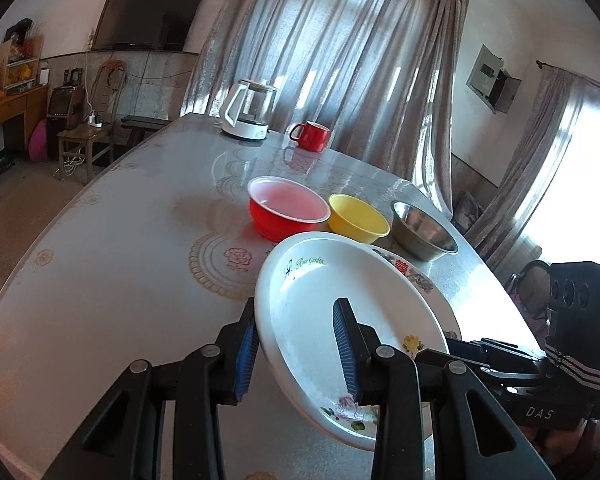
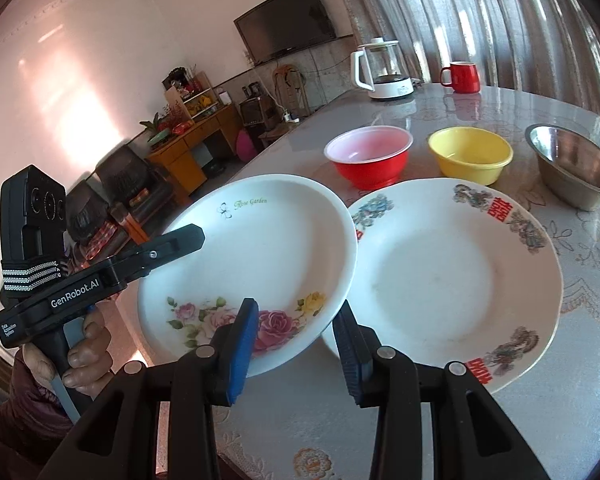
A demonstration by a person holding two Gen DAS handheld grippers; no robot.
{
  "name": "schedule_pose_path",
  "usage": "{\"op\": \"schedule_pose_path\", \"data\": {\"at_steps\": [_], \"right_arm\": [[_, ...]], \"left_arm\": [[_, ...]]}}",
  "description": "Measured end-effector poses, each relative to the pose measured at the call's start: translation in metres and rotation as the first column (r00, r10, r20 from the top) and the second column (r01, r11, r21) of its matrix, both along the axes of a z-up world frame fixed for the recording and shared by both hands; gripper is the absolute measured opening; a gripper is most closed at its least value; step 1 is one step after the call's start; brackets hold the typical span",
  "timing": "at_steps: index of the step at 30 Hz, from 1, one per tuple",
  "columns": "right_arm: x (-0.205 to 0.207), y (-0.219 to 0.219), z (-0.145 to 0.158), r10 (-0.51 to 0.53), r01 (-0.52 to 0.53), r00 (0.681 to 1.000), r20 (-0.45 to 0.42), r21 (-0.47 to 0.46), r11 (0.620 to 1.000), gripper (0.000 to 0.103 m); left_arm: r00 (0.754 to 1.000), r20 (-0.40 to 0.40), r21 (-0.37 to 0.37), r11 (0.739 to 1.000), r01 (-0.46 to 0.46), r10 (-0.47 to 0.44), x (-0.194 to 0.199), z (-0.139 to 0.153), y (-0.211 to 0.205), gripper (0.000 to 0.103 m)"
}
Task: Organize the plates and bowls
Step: 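Carry the pink-rose plate with the left tool and lower it onto the stacked plates, then open the left tool on the pink-rose plate rim and pull back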
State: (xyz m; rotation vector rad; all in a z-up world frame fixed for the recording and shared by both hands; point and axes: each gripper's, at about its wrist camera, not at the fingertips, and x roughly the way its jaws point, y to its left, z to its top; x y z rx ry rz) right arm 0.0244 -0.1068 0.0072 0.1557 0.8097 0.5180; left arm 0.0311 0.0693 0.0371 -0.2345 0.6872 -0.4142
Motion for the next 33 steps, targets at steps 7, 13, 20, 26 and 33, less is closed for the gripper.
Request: {"op": "schedule_pose_path", "data": {"at_steps": [7,13,20,26,33], "right_arm": [[0.004,-0.043,0.006,-0.127,0.127,0.992,0.006,-0.005,0.992,0.038],[0.009,-0.072,0.004,-0.216,0.216,0.976,-0.016,-0.023,0.976,0.038],[0.021,-0.085,-0.003,-0.265,0.263,0.963,-0.054,-0.041,0.964,0.038],[0.026,-0.086,-0.009,-0.276,0.273,0.959,-0.068,-0.05,0.961,0.039],[0.027,-0.085,-0.009,-0.288,0.284,0.956,-0.047,-0.08,0.955,0.04]], "left_arm": [[0.995,-0.046,0.007,0.996,0.083,-0.083,0.028,-0.007,-0.05,0.035],[0.986,-0.088,0.059,0.987,0.147,-0.142,0.042,-0.018,-0.086,0.035],[0.979,-0.13,0.102,0.98,0.173,-0.159,0.051,-0.026,-0.102,0.04],[0.974,-0.167,0.11,0.979,0.172,-0.153,0.054,-0.036,-0.104,0.043],[0.976,-0.157,0.115,0.978,0.172,-0.153,0.051,-0.035,-0.104,0.046]]}}
